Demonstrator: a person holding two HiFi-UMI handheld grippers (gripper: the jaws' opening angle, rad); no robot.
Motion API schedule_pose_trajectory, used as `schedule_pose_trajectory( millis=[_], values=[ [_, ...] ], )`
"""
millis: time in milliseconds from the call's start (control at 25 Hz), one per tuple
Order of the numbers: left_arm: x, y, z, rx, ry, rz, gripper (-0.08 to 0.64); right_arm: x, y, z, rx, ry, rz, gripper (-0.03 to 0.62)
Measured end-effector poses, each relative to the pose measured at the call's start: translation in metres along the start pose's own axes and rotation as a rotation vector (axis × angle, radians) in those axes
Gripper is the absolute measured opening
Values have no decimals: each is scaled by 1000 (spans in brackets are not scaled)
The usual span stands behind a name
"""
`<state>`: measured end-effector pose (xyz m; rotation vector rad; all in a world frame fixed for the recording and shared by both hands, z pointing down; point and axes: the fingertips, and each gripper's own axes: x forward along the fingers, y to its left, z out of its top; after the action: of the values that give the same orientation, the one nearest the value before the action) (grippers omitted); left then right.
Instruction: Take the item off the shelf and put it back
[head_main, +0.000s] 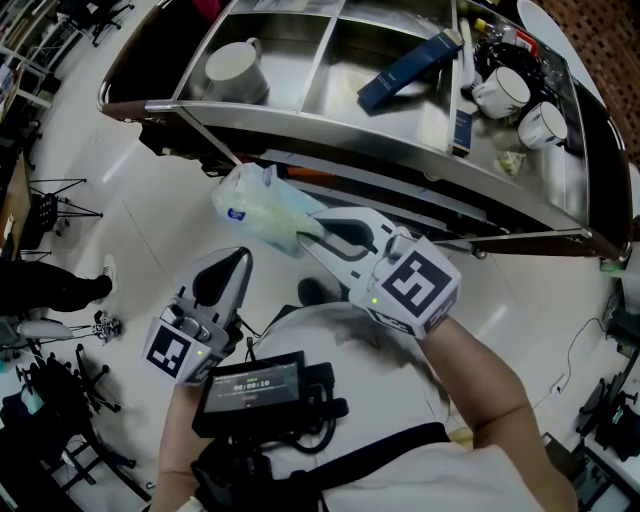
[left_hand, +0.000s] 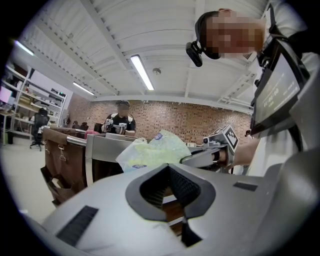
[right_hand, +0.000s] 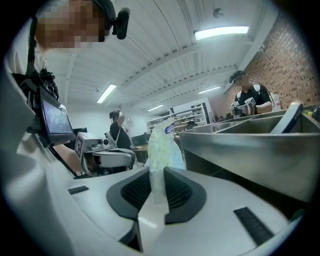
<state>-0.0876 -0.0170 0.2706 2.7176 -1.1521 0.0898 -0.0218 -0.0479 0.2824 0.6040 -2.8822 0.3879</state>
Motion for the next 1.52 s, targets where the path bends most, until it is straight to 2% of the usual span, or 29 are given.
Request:
schedule_pose_trajectory(
  millis=[280,480,880,1120,1520],
  values=[
    [0,-1,0,-1,-1,-3,8,-2,4,1,10,8,2,63],
    [1,-1,0,-3,-2,-4,8,-1,-1,1,-11,-24,-13,63],
    [3,4,-5,-28,-1,7,8,4,-5,-5,1,-3,-10,63],
    [5,7,-19,-7,17,37,8,11,-14,-29,21,47,-8,63],
    [11,6,-55,-92,35,78,8,28,-26,-78,40,176,4,64]
  ],
)
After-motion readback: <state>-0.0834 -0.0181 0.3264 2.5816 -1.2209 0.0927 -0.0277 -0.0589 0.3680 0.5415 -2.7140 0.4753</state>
